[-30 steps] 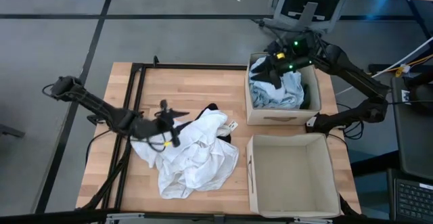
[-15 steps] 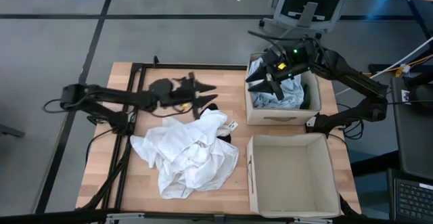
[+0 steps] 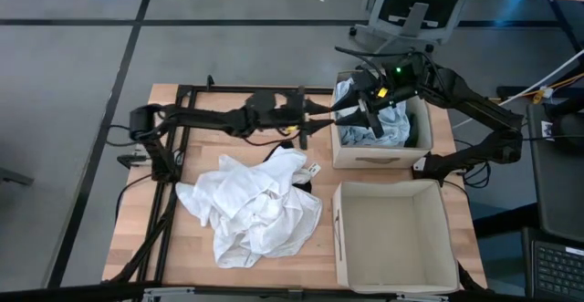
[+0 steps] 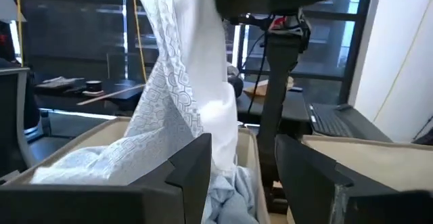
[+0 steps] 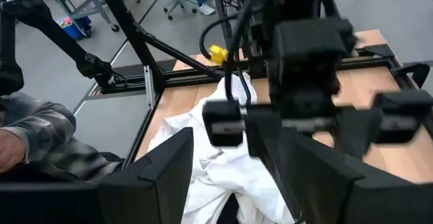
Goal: Sort clothes
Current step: Put the patterned polo into the top bin, then put the white polo into the bottom bin
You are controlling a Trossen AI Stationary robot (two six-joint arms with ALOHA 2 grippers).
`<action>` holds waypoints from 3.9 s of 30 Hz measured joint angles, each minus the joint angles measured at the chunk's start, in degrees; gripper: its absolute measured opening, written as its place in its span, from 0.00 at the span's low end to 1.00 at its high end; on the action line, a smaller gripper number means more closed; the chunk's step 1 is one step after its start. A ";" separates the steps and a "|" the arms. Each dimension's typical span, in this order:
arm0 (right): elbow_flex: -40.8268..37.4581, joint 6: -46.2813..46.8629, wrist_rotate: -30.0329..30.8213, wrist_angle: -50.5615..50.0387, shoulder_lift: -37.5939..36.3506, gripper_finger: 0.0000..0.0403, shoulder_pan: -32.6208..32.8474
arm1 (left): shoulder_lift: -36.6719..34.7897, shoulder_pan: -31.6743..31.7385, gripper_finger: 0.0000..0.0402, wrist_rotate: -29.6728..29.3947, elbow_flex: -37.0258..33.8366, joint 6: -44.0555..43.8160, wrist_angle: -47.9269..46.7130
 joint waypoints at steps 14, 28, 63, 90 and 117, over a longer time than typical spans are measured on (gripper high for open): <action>0.00 -3.34 -0.48 -0.11 0.00 0.55 -0.02 | 4.73 0.49 0.39 -7.41 5.38 4.58 0.69; 0.00 -5.21 -1.55 -0.11 0.02 0.55 -0.04 | 5.67 1.62 0.39 -1.24 6.55 5.70 7.76; 17.00 -2.27 -6.18 -15.97 -0.92 0.55 -0.13 | 8.17 8.50 0.00 -13.24 9.08 14.43 -4.94; -23.00 -13.77 42.65 -8.31 0.11 0.55 -8.49 | 2.11 3.89 0.35 -9.28 9.00 18.47 -20.52; -7.80 -6.81 34.50 -27.39 -4.78 0.55 -11.44 | -20.35 -1.90 0.33 -13.31 -0.96 9.96 -65.33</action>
